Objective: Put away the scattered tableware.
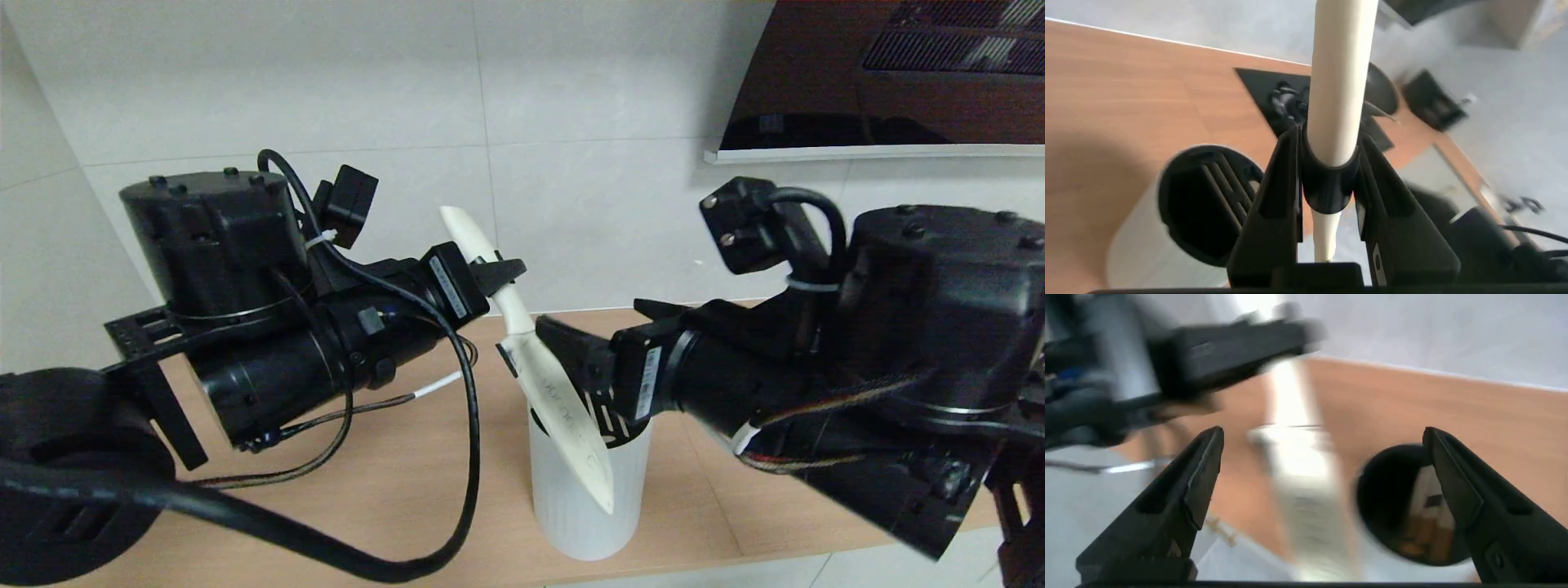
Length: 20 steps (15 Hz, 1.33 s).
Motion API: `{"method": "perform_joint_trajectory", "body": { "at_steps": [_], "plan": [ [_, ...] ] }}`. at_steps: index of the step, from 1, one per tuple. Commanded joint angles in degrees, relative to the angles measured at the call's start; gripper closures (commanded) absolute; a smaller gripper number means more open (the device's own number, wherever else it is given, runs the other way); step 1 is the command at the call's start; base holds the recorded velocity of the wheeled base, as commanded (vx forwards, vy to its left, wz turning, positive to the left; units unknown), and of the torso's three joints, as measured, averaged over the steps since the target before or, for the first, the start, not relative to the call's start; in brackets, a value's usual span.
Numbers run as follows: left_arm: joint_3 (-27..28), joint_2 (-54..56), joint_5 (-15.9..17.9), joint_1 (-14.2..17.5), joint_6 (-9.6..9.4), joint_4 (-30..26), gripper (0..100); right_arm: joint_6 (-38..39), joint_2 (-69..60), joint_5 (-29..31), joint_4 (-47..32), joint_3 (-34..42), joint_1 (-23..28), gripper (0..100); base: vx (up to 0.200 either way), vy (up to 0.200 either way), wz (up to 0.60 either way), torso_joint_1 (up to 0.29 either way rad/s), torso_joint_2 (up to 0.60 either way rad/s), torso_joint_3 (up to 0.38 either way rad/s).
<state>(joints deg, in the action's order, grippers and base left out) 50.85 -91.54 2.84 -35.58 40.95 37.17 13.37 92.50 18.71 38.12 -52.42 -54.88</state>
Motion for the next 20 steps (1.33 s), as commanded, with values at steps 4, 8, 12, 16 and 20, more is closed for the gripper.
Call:
{"method": "perform_joint_trajectory", "body": {
  "at_steps": [4, 8, 12, 16, 20],
  "plan": [
    [25.6, -1.0, -12.5, -0.4, -11.59, -26.2, 100, 0.1, -13.0, -10.1, -9.5, 1.8, 17.6, 0, 0.000, 0.000, 0.00, 0.000, 0.00, 0.000],
    [23.9, -4.8, -28.8, -5.4, -15.72, -23.2, 100, 0.1, -12.6, -11.0, -9.8, 1.7, 19.0, 0, 0.000, 0.000, 0.00, 0.000, 0.00, 0.000],
    [22.7, -7.7, -38.3, -8.8, -21.52, -13.3, 100, -0.1, -11.5, -10.9, -9.7, 1.8, 18.9, 0, 0.000, 0.000, 0.00, 0.000, 0.00, 0.000],
    [17.6, -11.7, -44.1, -12.2, -31.54, 2.4, 100, -0.1, -10.9, -10.9, -9.6, 1.8, 18.9, 0, 0.000, 0.000, 0.00, 0.000, 0.00, 0.000],
    [17.1, -15.7, -48.4, -13.5, -35.76, 9.9, 100, -0.1, -10.8, -10.9, -9.6, 2.0, 18.9, 0, 0.000, 0.000, 0.00, 0.000, 0.00, 0.000]
  ]
}}
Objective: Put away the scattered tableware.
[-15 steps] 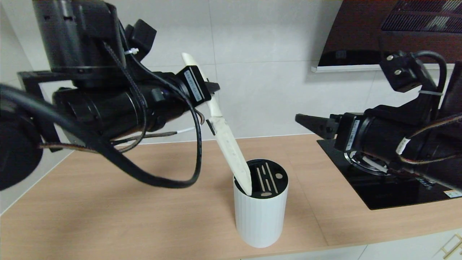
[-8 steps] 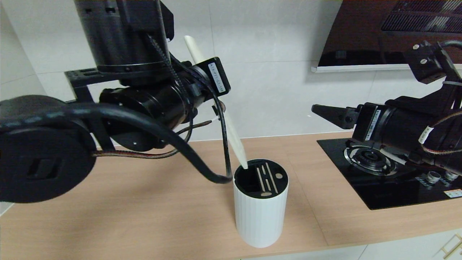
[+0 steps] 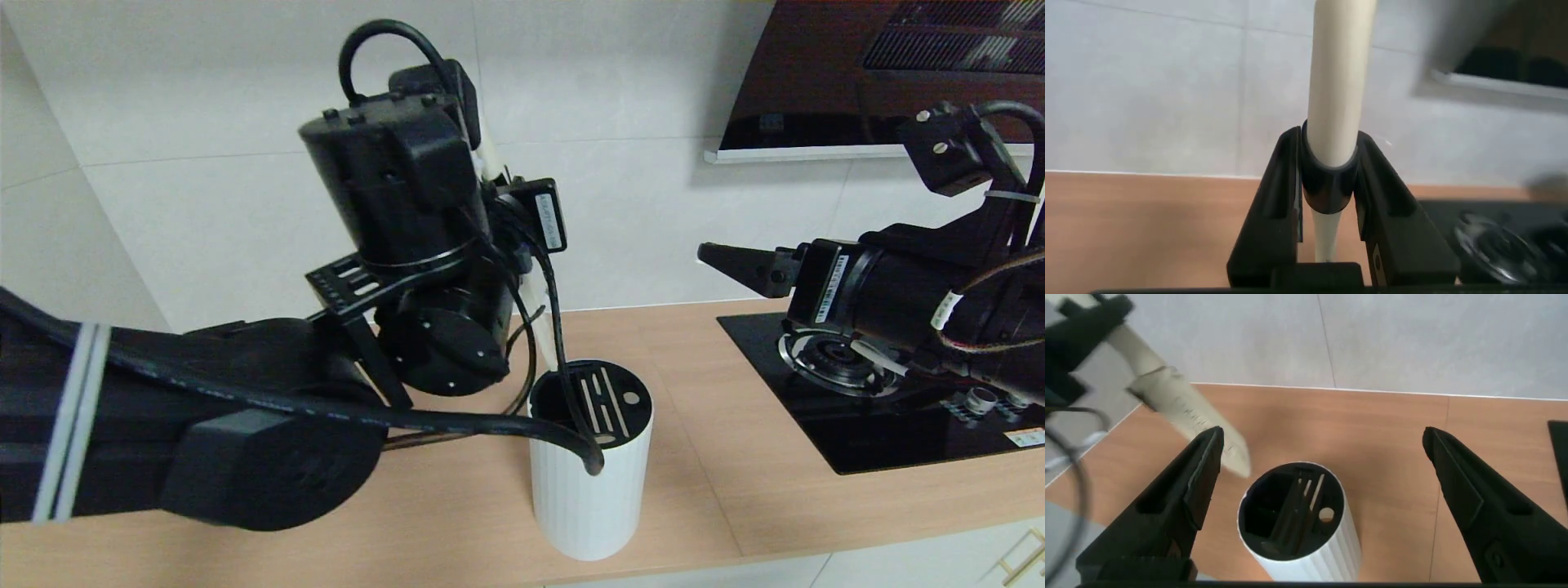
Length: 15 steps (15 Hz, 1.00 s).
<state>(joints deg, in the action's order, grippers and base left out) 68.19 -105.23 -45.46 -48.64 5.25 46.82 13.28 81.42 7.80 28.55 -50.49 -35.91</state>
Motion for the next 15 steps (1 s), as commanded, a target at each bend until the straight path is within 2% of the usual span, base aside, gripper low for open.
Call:
{"method": "perform_joint_trajectory", "body": {
  "at_steps": [1, 4, 15],
  "plan": [
    [-0.4, -2.0, -0.1, -0.9, -0.07, 0.2, 100, 0.0, 0.3, 0.0, 0.0, 0.0, 0.0, 0, 0.000, 0.000, 0.00, 0.000, 0.00, 0.000],
    [-1.0, -2.3, -1.0, -2.3, -0.07, 0.1, 100, 0.0, 0.4, 0.1, 0.0, 0.2, 0.0, 0, 0.000, 0.000, 0.00, 0.000, 0.00, 0.000],
    [-2.9, -8.1, -1.3, -3.8, 0.55, 0.2, 100, 0.0, 0.6, 0.0, 0.0, 0.2, -0.2, 0, 0.000, 0.000, 0.00, 0.000, 0.00, 0.000]
  ]
}}
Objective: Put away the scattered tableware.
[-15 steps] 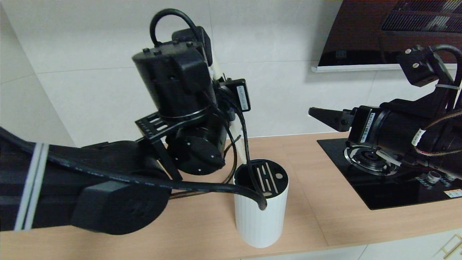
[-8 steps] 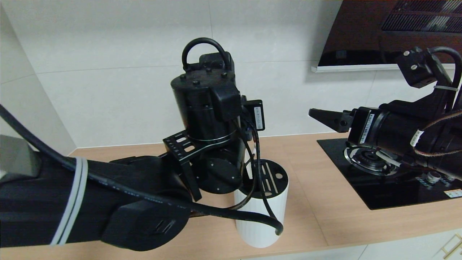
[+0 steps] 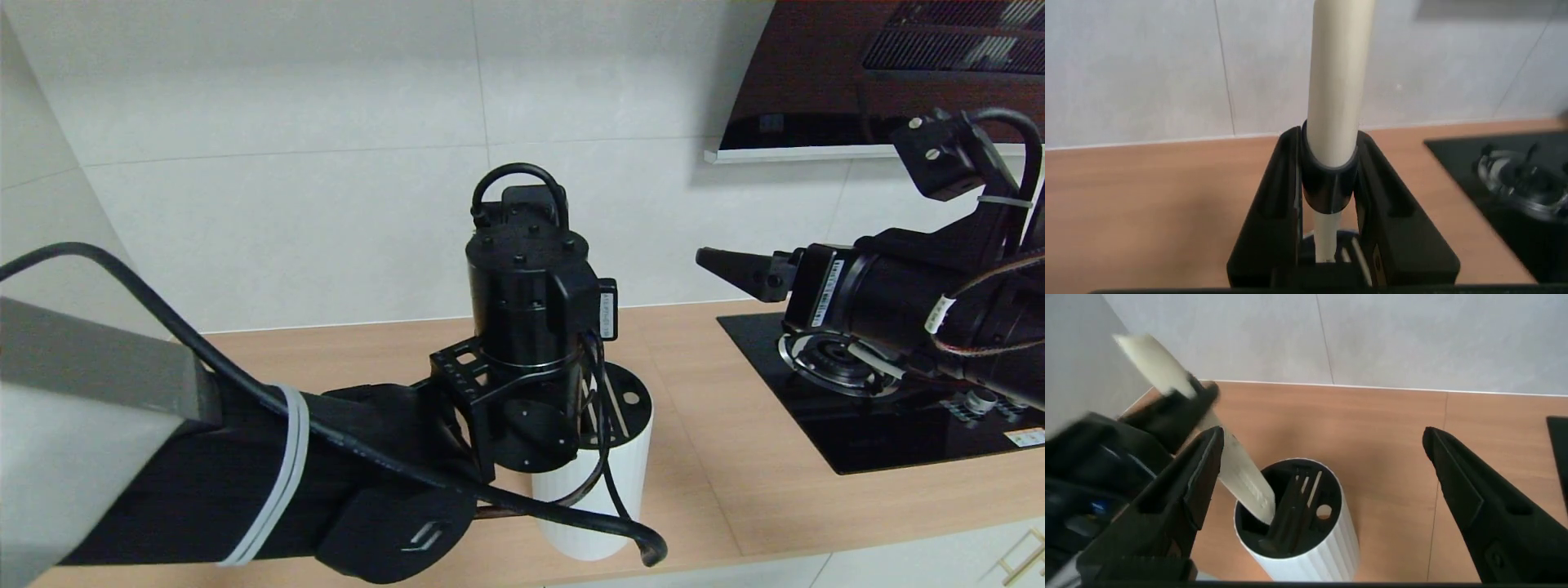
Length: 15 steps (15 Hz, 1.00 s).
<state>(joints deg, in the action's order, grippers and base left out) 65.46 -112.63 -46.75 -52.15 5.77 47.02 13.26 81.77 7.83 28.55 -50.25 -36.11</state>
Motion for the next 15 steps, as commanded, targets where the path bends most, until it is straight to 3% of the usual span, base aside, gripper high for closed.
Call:
{"method": "perform_joint_trajectory", "body": {
  "at_steps": [1, 8, 15],
  "plan": [
    [-0.3, -1.2, 0.0, -0.5, 0.12, 0.0, 100, 0.0, 0.4, 0.0, 0.0, 0.0, 0.0, 0, 0.000, 0.000, 0.00, 0.000, 0.00, 0.000],
    [-1.5, -4.8, -0.1, -0.8, 0.21, -0.2, 100, 0.0, 1.1, 0.0, 0.1, 0.0, 0.0, 0, 0.000, 0.000, 0.00, 0.000, 0.00, 0.000],
    [-1.5, -9.6, -0.2, -1.4, 1.97, -0.2, 100, 0.0, 1.4, 0.0, 0.1, 0.0, 0.0, 0, 0.000, 0.000, 0.00, 0.000, 0.00, 0.000]
  ]
}}
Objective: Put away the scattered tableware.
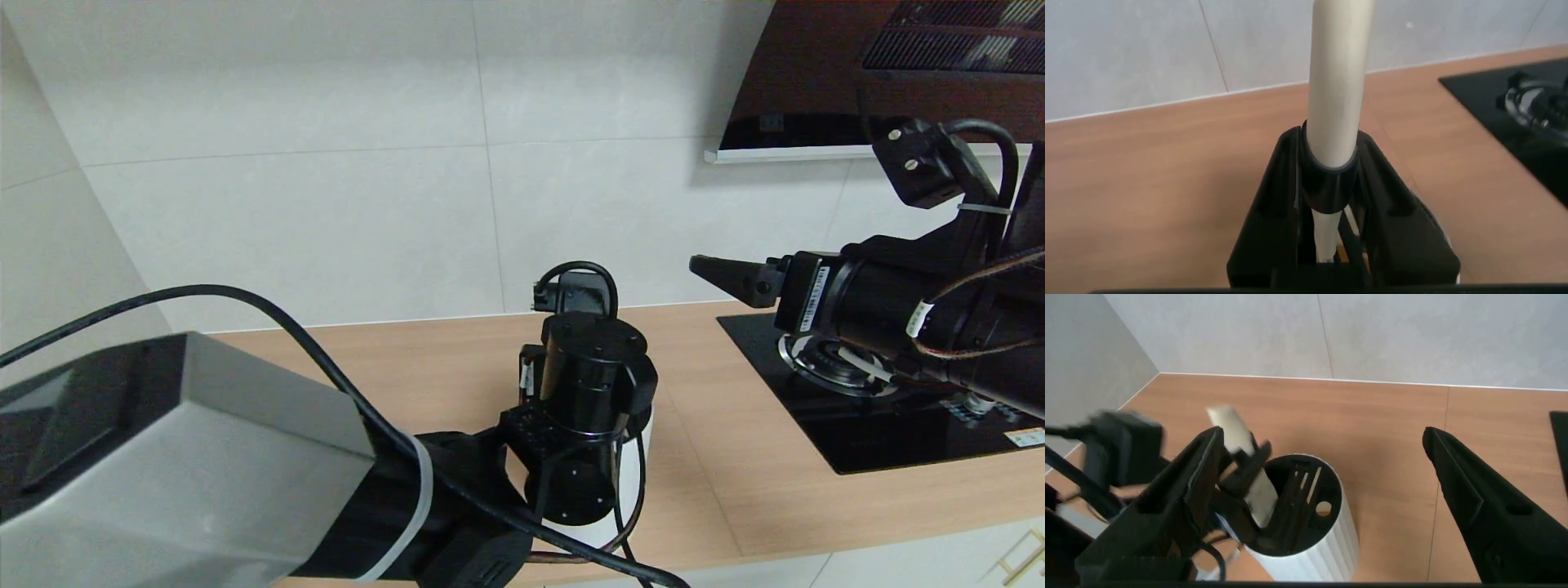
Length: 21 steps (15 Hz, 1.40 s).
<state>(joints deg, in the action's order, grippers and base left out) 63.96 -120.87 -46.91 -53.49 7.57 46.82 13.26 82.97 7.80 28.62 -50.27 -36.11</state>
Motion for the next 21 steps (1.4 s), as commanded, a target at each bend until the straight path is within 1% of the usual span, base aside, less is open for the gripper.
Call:
{"method": "perform_joint_trajectory", "body": {
  "at_steps": [1, 11, 12, 18, 21],
  "plan": [
    [0.0, -1.8, 0.0, 0.0, 0.25, 0.0, 100, 0.0, 0.3, 0.0, 0.0, 0.0, 0.0, 0, 0.000, 0.000, 0.00, 0.000, 0.00, 0.000],
    [-0.4, -2.7, 0.0, 0.0, 0.52, 0.2, 100, 0.0, 1.0, -0.1, 0.0, 0.1, 0.0, 0, 0.000, 0.000, 0.00, 0.000, 0.00, 0.000],
    [-0.4, -2.8, 0.0, 0.0, 0.52, 0.2, 0, 0.0, 1.0, -0.1, 0.0, 0.1, 0.0, 0, 0.000, 0.000, 0.00, 0.000, 0.00, 0.000],
    [-0.4, -2.5, -0.1, 0.0, 0.69, 0.4, 0, 0.0, 1.0, -0.1, 0.0, 0.2, 0.0, 0, 0.000, 0.000, 0.00, 0.000, 0.00, 0.000],
    [-0.4, -1.3, -0.6, -0.3, 0.60, 2.9, 0, 0.0, 0.8, -0.1, 0.0, 0.2, 0.0, 0, 0.000, 0.000, 0.00, 0.000, 0.00, 0.000]
  ]
}}
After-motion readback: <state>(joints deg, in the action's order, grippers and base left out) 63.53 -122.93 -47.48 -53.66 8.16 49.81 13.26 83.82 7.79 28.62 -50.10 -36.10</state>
